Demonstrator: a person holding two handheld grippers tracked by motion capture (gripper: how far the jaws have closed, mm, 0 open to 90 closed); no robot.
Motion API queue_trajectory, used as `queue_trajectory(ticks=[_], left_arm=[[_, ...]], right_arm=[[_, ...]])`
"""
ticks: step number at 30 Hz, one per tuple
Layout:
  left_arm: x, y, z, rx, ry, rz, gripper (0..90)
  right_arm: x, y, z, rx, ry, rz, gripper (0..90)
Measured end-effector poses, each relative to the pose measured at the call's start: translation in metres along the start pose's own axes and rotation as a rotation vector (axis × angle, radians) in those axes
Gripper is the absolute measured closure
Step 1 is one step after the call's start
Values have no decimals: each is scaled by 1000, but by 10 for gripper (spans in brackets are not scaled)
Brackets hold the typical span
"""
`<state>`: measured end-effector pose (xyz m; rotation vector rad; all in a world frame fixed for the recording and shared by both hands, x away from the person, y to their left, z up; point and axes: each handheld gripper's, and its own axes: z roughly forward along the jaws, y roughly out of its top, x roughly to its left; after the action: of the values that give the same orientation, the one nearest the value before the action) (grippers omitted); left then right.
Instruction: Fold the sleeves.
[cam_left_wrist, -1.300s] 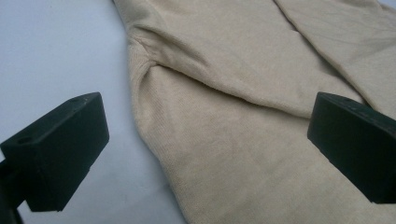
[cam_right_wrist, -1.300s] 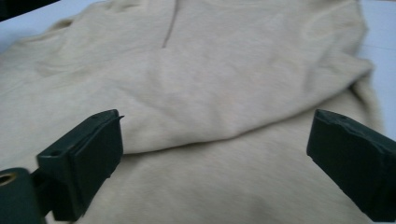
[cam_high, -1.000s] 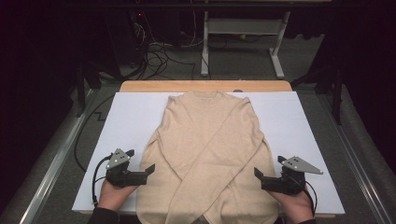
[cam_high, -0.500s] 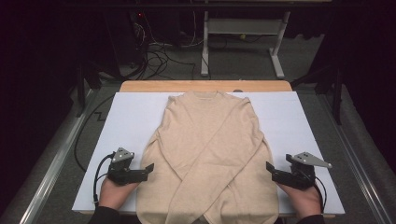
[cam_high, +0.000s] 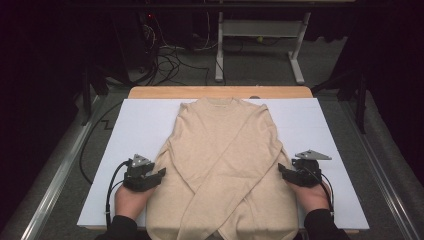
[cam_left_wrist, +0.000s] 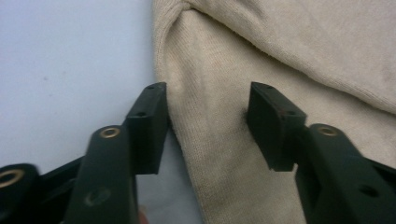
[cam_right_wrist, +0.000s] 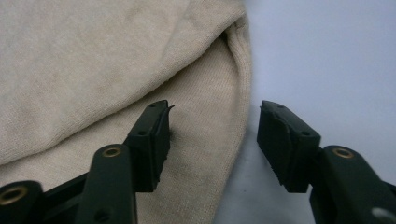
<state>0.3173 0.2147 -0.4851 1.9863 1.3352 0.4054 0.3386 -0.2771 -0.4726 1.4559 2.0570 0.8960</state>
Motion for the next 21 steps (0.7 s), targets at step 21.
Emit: queue_trajectory(ticks=[21], left_arm=[[3, -18, -25, -26, -101, 12, 814]], right_arm=[[-4, -25, -32, -69, 85, -16, 861]])
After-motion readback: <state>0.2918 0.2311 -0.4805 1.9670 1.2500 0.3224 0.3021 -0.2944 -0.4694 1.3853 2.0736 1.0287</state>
